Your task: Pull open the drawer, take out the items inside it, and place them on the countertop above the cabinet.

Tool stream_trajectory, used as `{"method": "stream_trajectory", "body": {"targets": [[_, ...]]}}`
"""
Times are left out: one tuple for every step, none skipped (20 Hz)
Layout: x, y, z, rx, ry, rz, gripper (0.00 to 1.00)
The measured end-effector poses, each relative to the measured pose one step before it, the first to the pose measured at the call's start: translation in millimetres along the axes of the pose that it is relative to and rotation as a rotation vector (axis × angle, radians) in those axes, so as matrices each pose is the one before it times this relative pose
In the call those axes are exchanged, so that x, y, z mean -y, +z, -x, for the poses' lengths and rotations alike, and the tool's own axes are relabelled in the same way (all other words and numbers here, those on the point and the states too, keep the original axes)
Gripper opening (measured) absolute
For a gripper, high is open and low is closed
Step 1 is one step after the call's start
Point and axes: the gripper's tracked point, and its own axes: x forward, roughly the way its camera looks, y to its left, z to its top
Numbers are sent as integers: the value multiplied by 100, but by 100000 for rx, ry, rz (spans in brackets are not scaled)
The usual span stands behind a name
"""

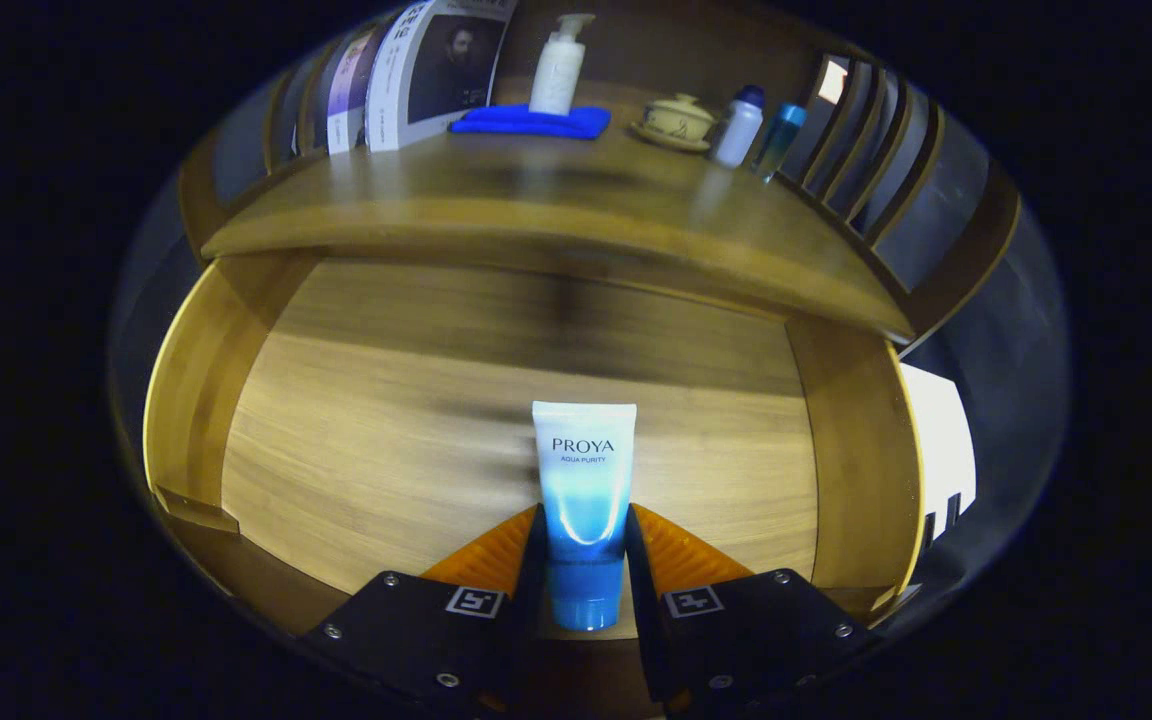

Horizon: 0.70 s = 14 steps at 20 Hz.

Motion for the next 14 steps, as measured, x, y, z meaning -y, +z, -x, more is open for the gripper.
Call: {"method": "stream_trajectory", "body": {"targets": [[340,460,651,2140,-1277,438,44],[304,615,535,2056,-1043,134,44],[242,519,560,2127,-734,-167,44],[302,649,490,2010,-549,-635,44],[274,624,382,1980,-562,-609,44],[246,760,343,1852,-498,-651,44],[237,670,298,1825,-328,-560,44],[229,768,285,1644,-362,-720,44],[128,762,101,1543,-153,-603,44],[66,732,70,1357,-80,-577,44],[141,778,-24,1464,8,-347,44],[138,871,-59,1263,-314,-397,44],[167,862,-120,1578,-205,-225,44],[169,955,-254,1680,-271,-377,44]]}}
